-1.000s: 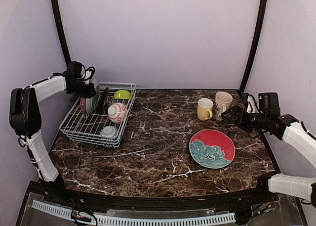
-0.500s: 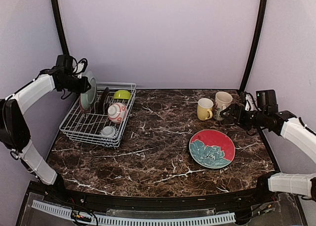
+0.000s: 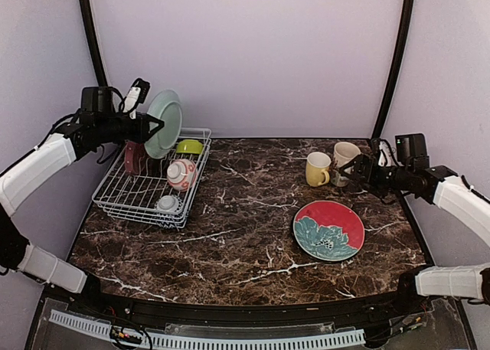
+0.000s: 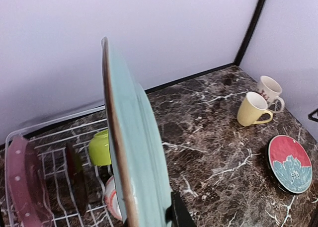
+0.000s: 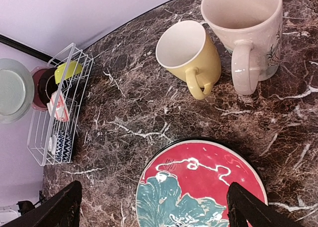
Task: Unload the mixed dishes from the dish rack
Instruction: Pass from the left arm to the right
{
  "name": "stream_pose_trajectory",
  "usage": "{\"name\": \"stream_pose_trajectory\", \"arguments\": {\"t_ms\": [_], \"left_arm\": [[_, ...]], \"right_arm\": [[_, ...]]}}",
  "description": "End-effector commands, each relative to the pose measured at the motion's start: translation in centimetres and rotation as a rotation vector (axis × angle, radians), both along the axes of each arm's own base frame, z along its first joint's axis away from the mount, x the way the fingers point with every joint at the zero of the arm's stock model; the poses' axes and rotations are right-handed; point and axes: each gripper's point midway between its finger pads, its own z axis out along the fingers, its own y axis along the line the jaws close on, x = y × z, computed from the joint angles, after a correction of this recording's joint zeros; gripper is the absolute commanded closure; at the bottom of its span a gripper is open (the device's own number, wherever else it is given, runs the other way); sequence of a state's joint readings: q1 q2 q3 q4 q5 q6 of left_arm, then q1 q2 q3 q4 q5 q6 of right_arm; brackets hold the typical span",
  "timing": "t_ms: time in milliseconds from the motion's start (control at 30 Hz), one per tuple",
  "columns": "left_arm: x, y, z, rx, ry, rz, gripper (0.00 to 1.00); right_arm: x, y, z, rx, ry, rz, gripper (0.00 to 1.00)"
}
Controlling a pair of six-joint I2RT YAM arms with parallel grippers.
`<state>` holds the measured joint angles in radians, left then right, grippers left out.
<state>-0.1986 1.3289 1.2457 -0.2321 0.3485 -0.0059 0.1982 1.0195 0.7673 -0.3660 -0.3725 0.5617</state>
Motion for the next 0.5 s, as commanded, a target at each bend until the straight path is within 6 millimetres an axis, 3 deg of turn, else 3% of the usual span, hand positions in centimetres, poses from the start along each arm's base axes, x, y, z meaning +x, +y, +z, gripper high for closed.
{"name": "stream_pose_trajectory", "arguments": {"t_ms": [0,100,133,267,300,333,367,400,433,467], "left_arm": [[-3.7,-6.2,5.9,0.037,-0.318,-0.183,0.99],[-6.1,-10.3,4.4,0.092,-0.337,-0.277,0.99],[-6.1,-10.8,3.7,0.135,-0.344,-0.272,0.99],[-9.2,-15.8,0.2,0.331,-0.369,-0.377,0.99],[-8.9,-15.9,-1.0,0.409,-0.365,-0.346,0.99],[-10.2,-17.3,-2.1,0.483,-0.399,-0.396,0.99],[-9.9,-17.4,-3.1,0.557,-0.404,-0.364,0.99],[-11.2,-18.5,-4.2,0.626,-0.437,-0.406,0.99],[-10.9,-18.6,-4.8,0.703,-0.466,-0.374,0.99],[-11.8,-19.6,-5.4,0.727,-0.489,-0.390,0.99]], "right_arm": [[1.4,1.4,2.5,0.053,-0.035,0.037,0.01],[1.8,2.6,3.7,0.094,-0.050,0.055,0.01],[1.9,3.1,4.0,0.112,-0.051,0.066,0.01],[1.9,6.2,4.1,0.168,-0.023,0.142,0.01],[1.9,7.1,3.9,0.175,-0.006,0.160,0.01],[1.9,8.0,3.5,0.179,0.016,0.177,0.01],[2.0,8.9,3.5,0.185,0.024,0.196,0.01],[1.8,10.1,3.6,0.188,0.028,0.222,0.01],[1.9,11.0,3.7,0.193,0.029,0.239,0.01],[1.8,11.8,3.7,0.198,0.032,0.255,0.01]]}}
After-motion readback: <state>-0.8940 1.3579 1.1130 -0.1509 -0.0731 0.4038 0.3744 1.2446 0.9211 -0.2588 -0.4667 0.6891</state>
